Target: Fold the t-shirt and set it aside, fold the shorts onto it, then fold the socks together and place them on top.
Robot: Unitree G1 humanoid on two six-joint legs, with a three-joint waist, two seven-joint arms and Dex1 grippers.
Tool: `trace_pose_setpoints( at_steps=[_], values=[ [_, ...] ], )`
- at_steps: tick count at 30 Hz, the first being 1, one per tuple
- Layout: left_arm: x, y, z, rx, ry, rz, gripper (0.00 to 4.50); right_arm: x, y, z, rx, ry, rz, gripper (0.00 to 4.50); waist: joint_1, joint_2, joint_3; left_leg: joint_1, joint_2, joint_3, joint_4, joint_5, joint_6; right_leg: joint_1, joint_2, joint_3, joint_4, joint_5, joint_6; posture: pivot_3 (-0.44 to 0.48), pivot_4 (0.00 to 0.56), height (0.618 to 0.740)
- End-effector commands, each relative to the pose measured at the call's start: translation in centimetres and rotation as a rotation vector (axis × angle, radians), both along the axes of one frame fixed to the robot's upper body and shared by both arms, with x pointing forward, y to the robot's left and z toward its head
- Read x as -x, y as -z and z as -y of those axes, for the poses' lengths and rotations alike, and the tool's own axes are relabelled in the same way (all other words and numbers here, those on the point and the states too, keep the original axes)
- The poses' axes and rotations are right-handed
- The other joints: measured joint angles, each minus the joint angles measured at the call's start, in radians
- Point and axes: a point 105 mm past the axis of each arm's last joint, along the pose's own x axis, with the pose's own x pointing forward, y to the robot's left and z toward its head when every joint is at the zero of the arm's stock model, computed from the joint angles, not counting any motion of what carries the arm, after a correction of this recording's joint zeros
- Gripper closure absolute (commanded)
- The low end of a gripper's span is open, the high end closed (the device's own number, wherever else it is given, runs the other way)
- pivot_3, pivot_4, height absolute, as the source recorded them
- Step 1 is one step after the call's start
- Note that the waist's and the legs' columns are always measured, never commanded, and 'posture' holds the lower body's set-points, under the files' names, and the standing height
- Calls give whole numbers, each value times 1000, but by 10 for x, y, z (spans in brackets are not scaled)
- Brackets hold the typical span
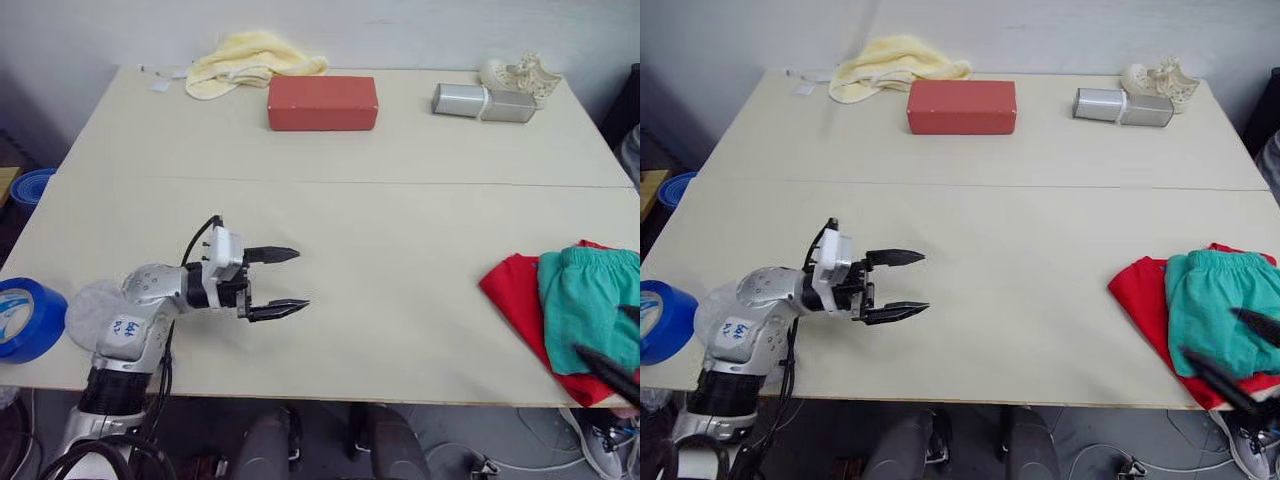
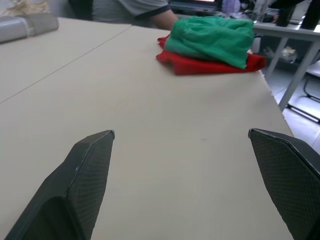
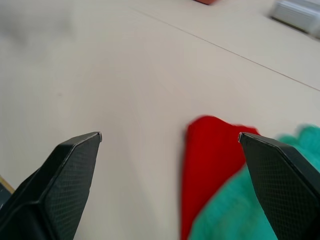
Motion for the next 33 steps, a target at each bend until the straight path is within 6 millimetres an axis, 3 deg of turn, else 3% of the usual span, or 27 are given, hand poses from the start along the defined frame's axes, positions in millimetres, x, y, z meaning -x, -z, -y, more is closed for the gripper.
trace_pose_setpoints(
  at_steps=[1, 4, 6, 13, 19, 24, 27, 30, 33],
  values=[
    [9, -16, -26, -9, -104, 105, 0, -7, 15, -21, 9, -126, 94, 22, 0, -1, 0, 0, 0, 0, 1, 0, 0, 0, 0, -1, 1, 0, 0, 0, 150, 740],
    [17, -14, -59, -32, -259, 113, 0, -10, 43, -40, -1, -267, 68, 22, -2, -1, 0, 0, -1, 0, 2, 0, 0, 1, -2, -2, 2, 0, -1, 0, 150, 740],
    [27, -9, -84, -56, -368, 103, 0, -16, 50, -50, -16, -326, 81, 22, -4, -1, 0, 2, 0, 0, 3, -1, 0, 2, -3, -2, 2, 0, -1, 0, 150, 740],
    [82, 20, -173, -63, -804, 4, 0, -23, 52, -84, -23, -541, 163, 22, -25, -3, 0, 5, 0, -2, 3, -5, 0, 2, -5, -2, 6, 0, -5, 0, 150, 740],
    [136, 47, -238, -42, -1131, -107, 0, -22, 55, -97, -24, -628, 167, 22, -21, -5, -1, 5, 1, -4, 3, -5, -1, 2, -5, -4, 7, -1, -8, 0, 150, 740],
    [166, 58, -260, -6, -1273, -198, 0, -22, 56, -105, -20, -677, 172, 22, -23, -10, -3, 5, 1, -4, 2, -5, -1, 1, -6, -4, 6, -2, -9, 0, 150, 740],
    [167, 54, -262, 50, -1311, -220, 0, -24, 54, -109, -19, -699, 184, 22, -24, -11, -4, 5, 1, -4, 2, -5, -1, 1, -6, -4, 6, -3, -10, 0, 150, 740],
    [148, 54, -259, 126, -1300, -403, 0, -33, 35, -120, -132, -658, 239, 22, -22, -11, -4, 5, 1, -4, 2, -5, -1, 1, -6, -4, 6, -4, -12, 0, 150, 740],
    [123, 34, -244, 210, -1221, -489, 0, -30, 28, -131, -153, -729, 244, 22, -22, -12, -4, 5, 1, -5, 2, -4, -3, 1, -6, -4, 9, -3, -11, 0, 150, 740]
  ],
)
